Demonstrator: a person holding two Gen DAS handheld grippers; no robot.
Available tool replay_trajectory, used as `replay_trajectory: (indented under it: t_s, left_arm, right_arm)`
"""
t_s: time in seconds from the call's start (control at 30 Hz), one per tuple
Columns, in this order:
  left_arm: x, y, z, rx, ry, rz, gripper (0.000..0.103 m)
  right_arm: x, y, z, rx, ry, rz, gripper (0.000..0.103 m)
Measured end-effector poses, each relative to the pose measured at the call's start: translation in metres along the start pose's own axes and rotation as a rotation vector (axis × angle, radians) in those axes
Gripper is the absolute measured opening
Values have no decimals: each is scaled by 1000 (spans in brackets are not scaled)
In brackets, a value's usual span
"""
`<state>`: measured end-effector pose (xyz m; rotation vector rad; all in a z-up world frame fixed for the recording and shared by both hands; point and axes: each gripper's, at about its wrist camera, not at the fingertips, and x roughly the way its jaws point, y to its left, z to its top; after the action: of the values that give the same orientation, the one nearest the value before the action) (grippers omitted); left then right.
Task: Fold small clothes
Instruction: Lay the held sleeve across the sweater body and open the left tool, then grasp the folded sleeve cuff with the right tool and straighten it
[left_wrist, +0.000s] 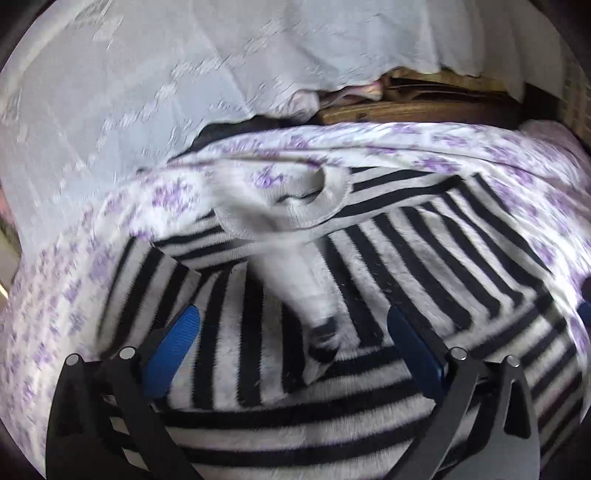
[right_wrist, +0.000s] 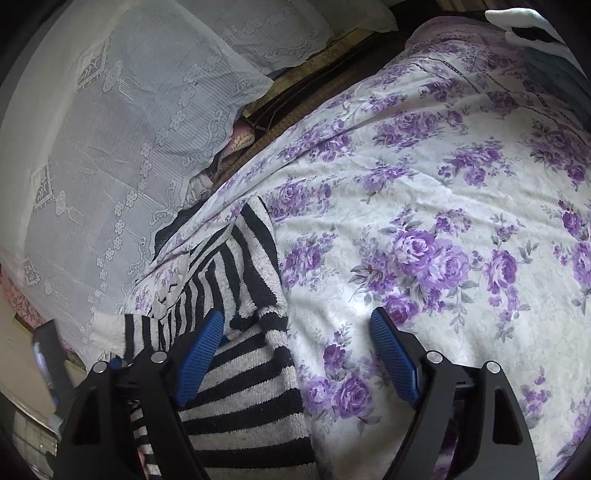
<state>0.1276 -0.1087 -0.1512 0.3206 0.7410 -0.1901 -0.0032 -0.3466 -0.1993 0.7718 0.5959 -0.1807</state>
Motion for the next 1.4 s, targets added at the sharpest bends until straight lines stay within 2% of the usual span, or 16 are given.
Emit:
replay_trajectory:
  t_s: [0.2, 0.27, 0.37, 0.47, 0.6, 0.67, 0.83, 0.9, 0.93, 1.0, 1.07, 1.17, 1.23, 1.3, 1.33, 1.4]
  left_arm:
    - [-37, 34, -13, 65, -51, 64, 99]
    - [-42, 60, -19, 24, -62, 102, 99]
    - [-24, 110, -27, -123, 2, 167, 99]
    - [-1, 147, -33, -253, 75, 135, 99]
    - [20, 178, -27, -352, 126, 120, 99]
    - [23, 182, -21, -338, 112, 159, 99]
    - [45, 194, -6, -307, 120, 282, 99]
    - [57, 208, -3, -351, 138, 276, 99]
    - [64, 213, -4, -365, 154, 282, 99]
    - [90, 218, -10, -343, 238, 338, 99]
    - [100, 220, -19, -357, 258, 325, 99]
    - [86, 225, -17, -383, 204, 332, 99]
    - [73, 223, -17, -392, 158, 353, 99]
    - [58, 219, -18, -384, 126, 278, 99]
    - [52, 217, -20, -372, 116, 249, 99]
    - [46, 204, -26, -306, 109, 274, 99]
  right_arm:
    - [-4, 4, 0, -20, -15, 1, 82]
    - [-7, 7, 0, -36, -23, 11, 81]
    - [-11, 17, 0, -78, -17, 33, 73]
    - [-14, 34, 8, -95, 9, 97, 66]
    - [15, 83, 18, -191, 125, 123, 61]
    - [47, 105, 20, -212, 220, 119, 55]
    - [131, 125, 6, -183, 380, 70, 55]
    - [136, 135, -4, -271, 316, 35, 49]
    - [135, 143, -9, -340, 289, 10, 25]
    - [132, 154, -13, -414, 255, -5, 8]
    - [119, 158, -6, -432, 190, 33, 6]
    - [103, 165, 5, -480, 82, 26, 6]
    - [112, 160, 3, -517, 88, -42, 0]
    - [134, 141, 3, -473, 148, -112, 0]
    - [142, 128, 12, -392, 211, -68, 0]
    - [134, 117, 21, -325, 193, -30, 0]
